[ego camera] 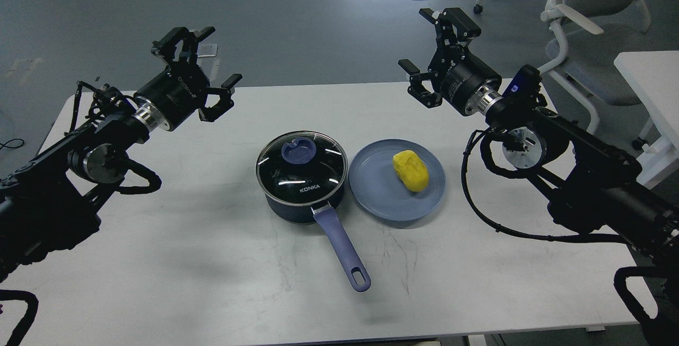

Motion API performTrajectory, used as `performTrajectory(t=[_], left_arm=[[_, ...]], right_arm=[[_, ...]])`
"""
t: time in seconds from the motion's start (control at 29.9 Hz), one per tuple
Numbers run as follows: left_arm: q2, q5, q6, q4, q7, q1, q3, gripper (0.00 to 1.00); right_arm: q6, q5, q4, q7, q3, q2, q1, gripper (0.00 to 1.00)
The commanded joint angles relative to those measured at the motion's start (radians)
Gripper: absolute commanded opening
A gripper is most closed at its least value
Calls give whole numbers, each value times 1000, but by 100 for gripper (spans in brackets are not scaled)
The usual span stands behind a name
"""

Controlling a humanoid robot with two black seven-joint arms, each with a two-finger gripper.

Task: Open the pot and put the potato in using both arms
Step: 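Move the left gripper forward toward the saucepan lid knob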

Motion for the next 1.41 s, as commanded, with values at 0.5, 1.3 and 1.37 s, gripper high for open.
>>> performTrajectory(t=[0.5, 1.3, 1.37], left_arm=[[-6, 0, 0, -47, 7, 31, 0, 98], [-40, 2, 12, -34, 28, 50, 12, 98], [-40, 2, 15, -33, 58, 48, 12, 98]], right_arm=[[-6, 0, -3, -4, -15, -6, 6, 100], [-12, -6, -8, -73, -50, -5, 17, 100], [-13, -14, -14, -76, -50, 1, 17, 100]])
